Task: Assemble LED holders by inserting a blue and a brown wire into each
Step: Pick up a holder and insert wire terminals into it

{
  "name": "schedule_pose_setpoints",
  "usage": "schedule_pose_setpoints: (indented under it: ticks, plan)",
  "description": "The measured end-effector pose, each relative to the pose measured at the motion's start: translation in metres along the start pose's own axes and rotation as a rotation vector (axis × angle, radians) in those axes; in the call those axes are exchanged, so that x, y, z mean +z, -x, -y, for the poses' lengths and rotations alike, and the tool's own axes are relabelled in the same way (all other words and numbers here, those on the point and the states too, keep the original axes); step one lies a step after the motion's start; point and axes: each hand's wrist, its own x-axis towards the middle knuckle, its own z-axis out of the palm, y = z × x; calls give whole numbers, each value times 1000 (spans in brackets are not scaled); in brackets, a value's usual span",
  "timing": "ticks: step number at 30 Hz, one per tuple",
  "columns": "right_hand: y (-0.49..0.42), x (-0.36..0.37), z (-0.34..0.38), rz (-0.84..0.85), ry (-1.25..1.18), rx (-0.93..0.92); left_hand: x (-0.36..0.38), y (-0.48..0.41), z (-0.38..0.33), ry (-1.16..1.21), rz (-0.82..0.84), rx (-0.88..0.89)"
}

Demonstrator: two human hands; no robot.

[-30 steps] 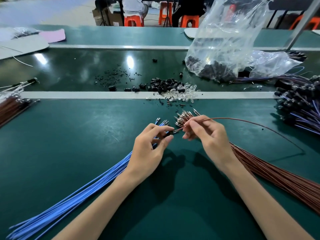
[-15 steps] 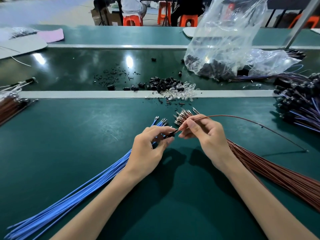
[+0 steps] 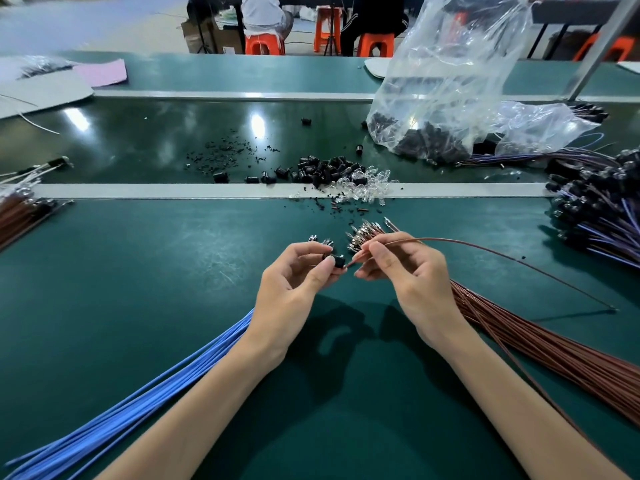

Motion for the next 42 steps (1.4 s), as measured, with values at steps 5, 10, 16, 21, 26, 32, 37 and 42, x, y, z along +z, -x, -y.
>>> schedule_pose_setpoints:
  ticks: [5,10,16,21,26,32,37,42]
  plan:
    - [1,2,2,-47,-8,-38,0,0,0,16,17,-20]
    - [2,4,0,-34,45,-47,0,0,0,-5,33,-34]
    - [3,4,0,-27,53,-75,0,2,0,-128,100,-31]
    - [5,5,0,88,163,-49,2,5,2,-262,126,21]
    - [2,-1,3,79,253,-83,4,6,0,-386,90,92]
    - [2,-1,2,104,400,-159,3,7,2,-438,64,45]
    - [3,1,1,105,364,-136,3,7,0,-420,103,63]
    - [2,-1,0,103,359,-169,3,6,0,-452,92,120]
